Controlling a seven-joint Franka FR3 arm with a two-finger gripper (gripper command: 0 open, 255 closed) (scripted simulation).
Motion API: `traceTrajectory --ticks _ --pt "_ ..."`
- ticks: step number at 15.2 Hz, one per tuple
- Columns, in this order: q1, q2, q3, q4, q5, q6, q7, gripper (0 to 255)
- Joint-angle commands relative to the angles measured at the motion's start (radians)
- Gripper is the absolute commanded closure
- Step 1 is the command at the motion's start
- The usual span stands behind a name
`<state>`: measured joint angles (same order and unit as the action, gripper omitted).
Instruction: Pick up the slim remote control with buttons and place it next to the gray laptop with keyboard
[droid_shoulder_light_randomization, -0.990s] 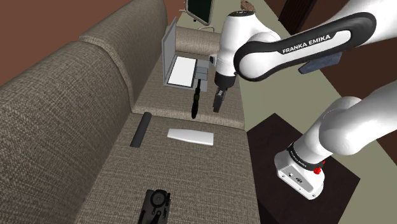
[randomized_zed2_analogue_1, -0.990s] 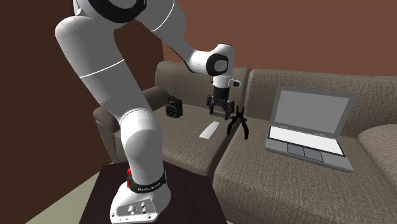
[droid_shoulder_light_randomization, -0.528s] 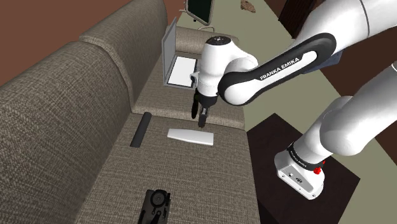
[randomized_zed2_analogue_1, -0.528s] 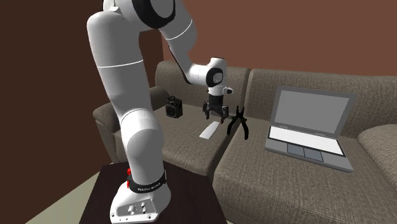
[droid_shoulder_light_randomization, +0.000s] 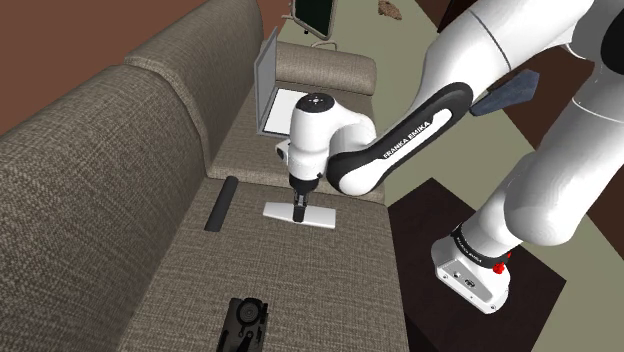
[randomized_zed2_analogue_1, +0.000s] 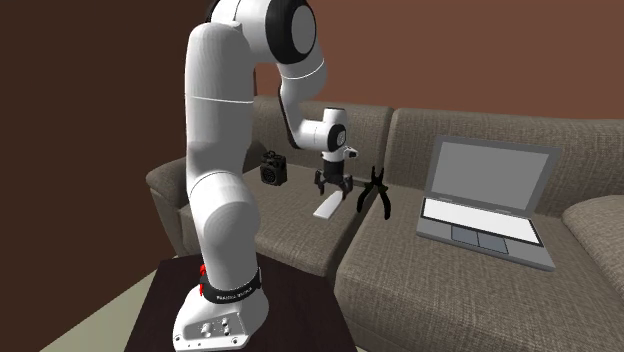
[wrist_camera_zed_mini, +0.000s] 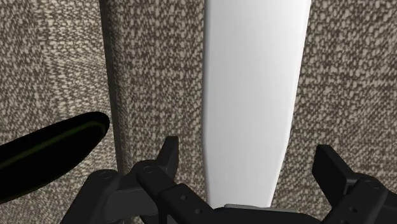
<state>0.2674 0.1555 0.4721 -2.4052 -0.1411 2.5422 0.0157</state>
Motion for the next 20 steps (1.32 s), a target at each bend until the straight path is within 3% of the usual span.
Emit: traceTrajectory --ticks 1,5,13,14,20 --pt "0.008 0.03 -0.008 -0.002 -0.029 0.029 0.022 0" --pt "0.021 0.079 -0.029 -0.001 -0.076 0.071 0.055 0" --pt "0.021 0.079 -0.029 -0.001 -0.076 0.071 0.055 0" --pt "0.021 0.079 -0.029 -0.001 -0.076 0.071 0.055 255" --pt "0.021 0.079 -0.029 -0.001 -0.076 0.071 0.055 255"
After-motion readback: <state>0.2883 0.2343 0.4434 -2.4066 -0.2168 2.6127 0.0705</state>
